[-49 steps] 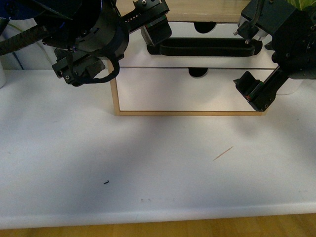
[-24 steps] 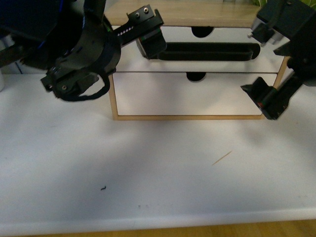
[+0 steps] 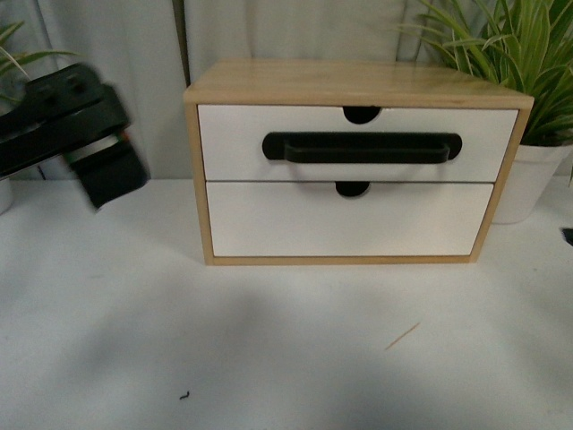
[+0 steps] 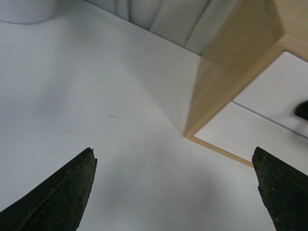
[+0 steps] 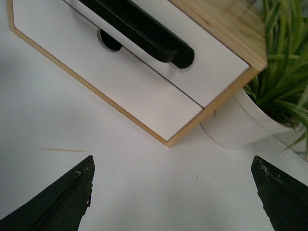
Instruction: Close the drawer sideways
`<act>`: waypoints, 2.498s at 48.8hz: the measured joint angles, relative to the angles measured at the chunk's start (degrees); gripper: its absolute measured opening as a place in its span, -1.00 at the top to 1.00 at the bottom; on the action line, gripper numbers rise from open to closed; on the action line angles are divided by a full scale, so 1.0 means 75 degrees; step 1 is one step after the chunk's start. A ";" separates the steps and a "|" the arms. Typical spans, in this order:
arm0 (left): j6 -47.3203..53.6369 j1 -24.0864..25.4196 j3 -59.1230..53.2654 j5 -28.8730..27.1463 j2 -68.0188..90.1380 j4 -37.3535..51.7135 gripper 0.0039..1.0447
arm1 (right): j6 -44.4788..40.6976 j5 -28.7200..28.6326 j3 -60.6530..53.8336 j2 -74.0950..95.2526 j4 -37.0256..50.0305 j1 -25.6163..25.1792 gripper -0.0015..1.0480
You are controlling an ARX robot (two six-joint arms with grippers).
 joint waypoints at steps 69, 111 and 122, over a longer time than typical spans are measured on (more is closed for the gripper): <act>0.4701 0.3803 -0.4301 0.4980 -0.8215 -0.0574 0.93 | 0.4473 0.2095 -0.3343 -0.8437 -0.2894 -0.0385 0.97; 0.4701 0.3815 -0.4299 0.5018 -0.9515 -0.1935 -0.39 | 0.4473 0.2107 -0.3354 -0.8478 -0.2906 -0.0385 -0.32; 0.4707 0.3815 -0.4299 0.5018 -0.9515 -0.1935 -0.88 | 0.4485 0.2107 -0.3354 -0.8478 -0.2906 -0.0385 -0.82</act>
